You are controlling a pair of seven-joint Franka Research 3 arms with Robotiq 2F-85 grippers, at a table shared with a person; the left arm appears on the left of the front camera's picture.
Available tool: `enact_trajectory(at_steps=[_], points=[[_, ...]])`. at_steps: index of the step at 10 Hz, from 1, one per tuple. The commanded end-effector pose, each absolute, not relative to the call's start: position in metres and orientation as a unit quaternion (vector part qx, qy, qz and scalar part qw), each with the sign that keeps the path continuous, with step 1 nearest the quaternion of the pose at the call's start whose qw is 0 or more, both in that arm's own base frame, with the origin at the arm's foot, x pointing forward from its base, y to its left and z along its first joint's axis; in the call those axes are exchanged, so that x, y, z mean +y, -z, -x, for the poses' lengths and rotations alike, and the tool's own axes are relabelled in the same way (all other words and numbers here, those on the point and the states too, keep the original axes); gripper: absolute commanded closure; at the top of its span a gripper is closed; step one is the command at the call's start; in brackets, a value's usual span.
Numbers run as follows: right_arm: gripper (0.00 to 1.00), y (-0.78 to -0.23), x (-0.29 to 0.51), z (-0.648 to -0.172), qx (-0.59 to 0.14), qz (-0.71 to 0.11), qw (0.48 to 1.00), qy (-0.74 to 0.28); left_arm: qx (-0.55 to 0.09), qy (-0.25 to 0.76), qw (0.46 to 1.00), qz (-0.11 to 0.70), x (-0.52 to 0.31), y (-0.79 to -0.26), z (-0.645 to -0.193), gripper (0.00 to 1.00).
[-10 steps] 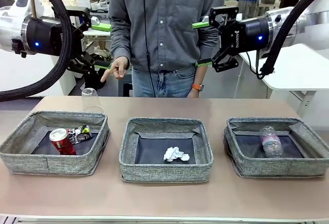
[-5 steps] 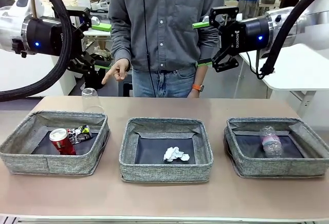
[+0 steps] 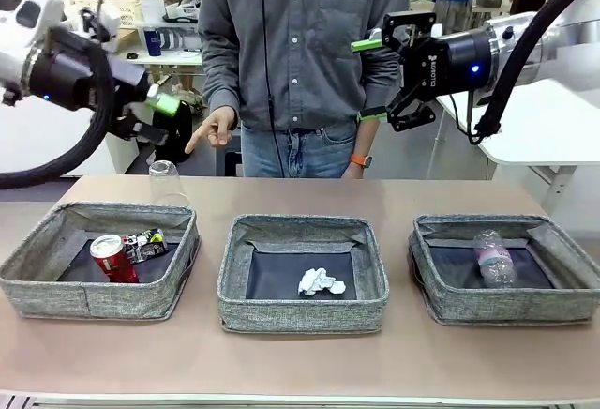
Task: Sort the waste into the appropriate baskets.
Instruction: Pick up the waste item pointed out by the person.
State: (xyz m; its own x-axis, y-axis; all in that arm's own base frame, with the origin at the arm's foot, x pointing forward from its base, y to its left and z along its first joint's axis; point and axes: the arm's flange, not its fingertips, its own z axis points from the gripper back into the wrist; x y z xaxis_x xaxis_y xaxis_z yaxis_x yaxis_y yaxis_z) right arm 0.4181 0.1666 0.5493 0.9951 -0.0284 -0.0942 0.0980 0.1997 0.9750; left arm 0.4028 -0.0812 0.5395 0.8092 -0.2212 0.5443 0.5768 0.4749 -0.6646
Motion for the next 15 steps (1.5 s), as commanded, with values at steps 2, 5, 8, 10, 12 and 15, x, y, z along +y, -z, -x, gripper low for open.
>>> enact_trajectory(at_steps=[2,5,8,10,12,15], points=[[0.0,-0.551,0.168,-0.419,0.02,-0.639,0.768,0.037,-0.351,0.214,0.825,0.388,-0.019,-0.509,-0.421,0.0],[0.0,-0.551,0.168,-0.419,0.02,-0.639,0.768,0.037,-0.35,0.2,0.836,0.372,0.003,-0.515,-0.426,0.0],[0.0,-0.551,0.168,-0.419,0.02,-0.639,0.768,0.037,-0.345,0.152,0.845,0.379,0.016,-0.504,-0.431,0.0],[0.0,-0.551,0.168,-0.419,0.02,-0.639,0.768,0.037,-0.365,0.407,0.73,0.41,0.031,-0.483,-0.463,0.0],[0.0,-0.551,0.168,-0.419,0.02,-0.639,0.768,0.037,-0.381,0.524,0.664,0.372,0.045,-0.445,-0.488,0.0],[0.0,-0.551,0.168,-0.419,0.02,-0.639,0.768,0.037,-0.442,0.475,0.67,0.36,0.07,-0.401,-0.516,0.0]])
